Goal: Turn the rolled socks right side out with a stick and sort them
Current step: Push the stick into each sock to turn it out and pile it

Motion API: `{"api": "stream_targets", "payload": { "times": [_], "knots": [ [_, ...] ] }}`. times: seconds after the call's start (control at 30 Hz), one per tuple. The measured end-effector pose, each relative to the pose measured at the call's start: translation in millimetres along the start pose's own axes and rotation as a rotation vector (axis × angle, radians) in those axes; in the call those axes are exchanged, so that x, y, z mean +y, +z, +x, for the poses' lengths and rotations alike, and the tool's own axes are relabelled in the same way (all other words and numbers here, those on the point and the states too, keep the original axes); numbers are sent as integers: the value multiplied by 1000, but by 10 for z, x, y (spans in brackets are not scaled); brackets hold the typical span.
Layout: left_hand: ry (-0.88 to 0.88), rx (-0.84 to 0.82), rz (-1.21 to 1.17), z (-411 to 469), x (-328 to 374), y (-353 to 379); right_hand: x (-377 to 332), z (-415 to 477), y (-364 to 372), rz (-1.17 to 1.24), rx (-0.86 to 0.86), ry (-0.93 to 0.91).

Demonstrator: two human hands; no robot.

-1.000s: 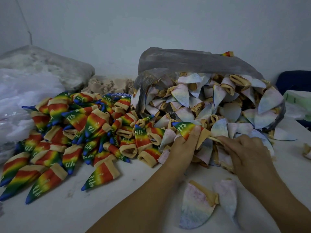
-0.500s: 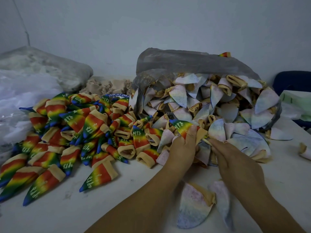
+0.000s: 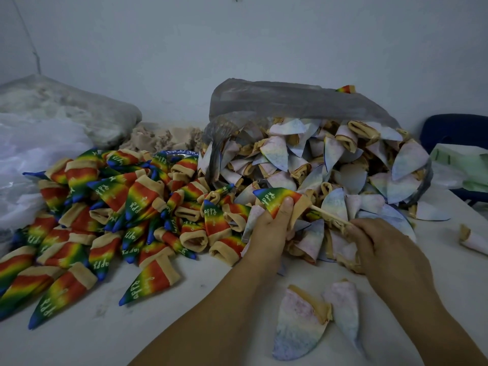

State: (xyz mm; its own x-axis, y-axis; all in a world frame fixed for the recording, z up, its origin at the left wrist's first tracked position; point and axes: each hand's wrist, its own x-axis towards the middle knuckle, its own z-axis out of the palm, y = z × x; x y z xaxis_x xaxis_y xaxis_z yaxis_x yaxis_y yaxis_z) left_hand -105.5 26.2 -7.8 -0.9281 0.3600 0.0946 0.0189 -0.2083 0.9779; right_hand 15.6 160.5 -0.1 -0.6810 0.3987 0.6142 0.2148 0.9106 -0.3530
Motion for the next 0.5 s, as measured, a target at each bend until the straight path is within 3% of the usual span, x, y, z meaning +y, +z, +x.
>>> {"api": "stream_targets", "payload": {
  "times": [0.2,0.5],
  "knots": [
    [5,-139,-150,55,-80,21,-102,-50,54,30,-75,85],
    [12,-147,24,39,-49,44,-140,-87,41,23,-9,104]
  ]
}}
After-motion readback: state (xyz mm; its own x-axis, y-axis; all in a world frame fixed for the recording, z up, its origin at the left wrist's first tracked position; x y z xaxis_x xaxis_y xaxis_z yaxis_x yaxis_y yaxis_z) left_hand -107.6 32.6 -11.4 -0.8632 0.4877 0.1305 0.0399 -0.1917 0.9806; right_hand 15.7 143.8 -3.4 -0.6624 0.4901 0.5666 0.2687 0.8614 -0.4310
